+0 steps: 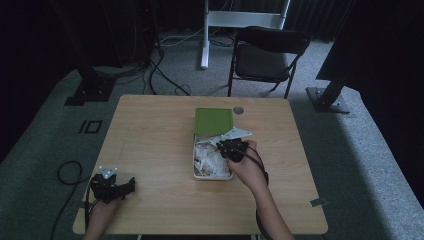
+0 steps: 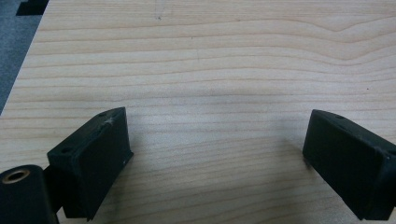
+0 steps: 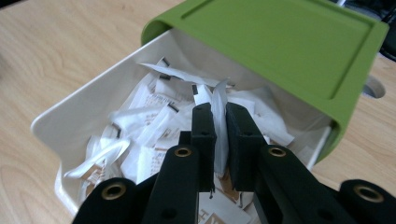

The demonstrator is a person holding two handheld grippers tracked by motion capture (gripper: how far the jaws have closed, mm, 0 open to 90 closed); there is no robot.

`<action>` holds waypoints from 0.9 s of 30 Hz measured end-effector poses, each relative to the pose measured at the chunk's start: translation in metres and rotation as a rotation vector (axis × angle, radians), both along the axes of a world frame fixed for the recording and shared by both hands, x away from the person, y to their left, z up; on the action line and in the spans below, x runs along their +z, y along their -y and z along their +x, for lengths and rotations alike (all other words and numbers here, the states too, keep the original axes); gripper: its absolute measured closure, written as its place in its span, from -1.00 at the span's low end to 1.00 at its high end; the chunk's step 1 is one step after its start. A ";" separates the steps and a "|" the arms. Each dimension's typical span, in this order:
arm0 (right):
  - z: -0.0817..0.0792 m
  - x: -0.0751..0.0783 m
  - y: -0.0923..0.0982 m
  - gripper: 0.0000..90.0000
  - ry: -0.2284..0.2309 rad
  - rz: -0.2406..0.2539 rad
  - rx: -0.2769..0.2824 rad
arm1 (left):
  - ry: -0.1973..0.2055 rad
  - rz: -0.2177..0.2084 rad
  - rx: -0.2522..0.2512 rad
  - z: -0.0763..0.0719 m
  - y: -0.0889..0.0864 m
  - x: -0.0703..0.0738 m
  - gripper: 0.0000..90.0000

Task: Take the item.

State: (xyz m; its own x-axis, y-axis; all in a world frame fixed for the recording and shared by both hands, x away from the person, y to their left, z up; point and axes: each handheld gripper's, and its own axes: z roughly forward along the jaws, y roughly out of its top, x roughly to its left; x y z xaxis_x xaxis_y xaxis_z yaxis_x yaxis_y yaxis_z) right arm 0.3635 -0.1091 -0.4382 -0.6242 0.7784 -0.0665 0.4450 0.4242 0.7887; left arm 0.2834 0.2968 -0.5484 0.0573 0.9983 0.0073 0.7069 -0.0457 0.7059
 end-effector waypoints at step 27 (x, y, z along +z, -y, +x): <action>-0.005 0.036 0.016 0.98 0.078 0.107 -0.002 | -0.001 0.002 -0.002 0.000 0.000 0.000 -0.82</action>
State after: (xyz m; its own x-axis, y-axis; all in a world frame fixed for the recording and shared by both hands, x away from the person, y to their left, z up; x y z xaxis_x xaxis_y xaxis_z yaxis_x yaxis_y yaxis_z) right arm 0.3589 -0.1246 -0.4024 -0.6191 0.7847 -0.0315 0.3812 0.3353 0.8615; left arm 0.2834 0.2970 -0.5483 0.0594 0.9982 0.0092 0.7077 -0.0486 0.7049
